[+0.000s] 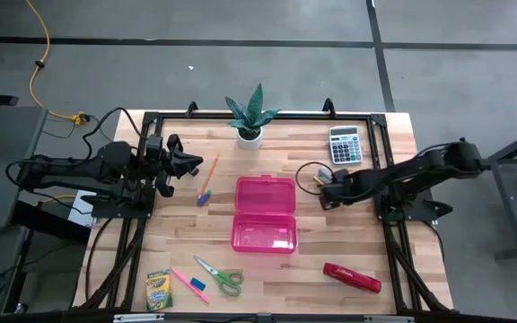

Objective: Pack school essentials
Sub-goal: Put the yellow pen into the red supply box

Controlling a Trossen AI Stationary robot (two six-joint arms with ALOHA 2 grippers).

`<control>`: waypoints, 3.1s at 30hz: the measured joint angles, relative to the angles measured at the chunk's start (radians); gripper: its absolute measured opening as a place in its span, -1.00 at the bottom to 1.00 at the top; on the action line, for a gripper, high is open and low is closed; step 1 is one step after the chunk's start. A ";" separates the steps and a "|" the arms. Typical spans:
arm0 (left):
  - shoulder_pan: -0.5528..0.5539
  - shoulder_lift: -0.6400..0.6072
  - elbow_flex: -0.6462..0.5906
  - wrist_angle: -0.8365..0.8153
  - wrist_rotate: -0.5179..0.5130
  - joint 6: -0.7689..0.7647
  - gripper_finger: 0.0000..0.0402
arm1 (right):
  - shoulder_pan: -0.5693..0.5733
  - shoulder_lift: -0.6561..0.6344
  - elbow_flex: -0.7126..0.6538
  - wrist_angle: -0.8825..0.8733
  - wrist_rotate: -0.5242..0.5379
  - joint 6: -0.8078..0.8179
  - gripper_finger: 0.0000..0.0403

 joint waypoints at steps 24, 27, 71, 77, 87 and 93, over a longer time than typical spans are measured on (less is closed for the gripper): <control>-0.001 0.000 0.000 -0.008 0.000 -0.001 -1.00 | -0.012 0.060 0.036 0.186 0.001 0.072 -0.04; -0.001 0.000 0.000 -0.007 0.000 0.000 -1.00 | -0.020 0.074 0.036 0.225 0.019 0.067 -0.04; 0.000 0.000 0.000 -0.023 0.001 -0.018 -1.00 | -0.034 0.208 0.063 0.254 0.158 -0.006 -0.95; 0.000 0.000 0.000 -0.027 0.001 -0.018 -1.00 | -0.021 0.096 0.058 0.276 0.087 -0.091 -0.95; 0.000 0.000 0.000 -0.030 0.001 -0.018 -1.00 | -0.023 -0.135 0.059 0.594 0.099 -0.466 -0.98; 0.000 0.004 0.000 -0.029 -0.036 -0.006 -1.00 | -0.028 -0.190 0.062 1.060 0.024 -0.798 -0.99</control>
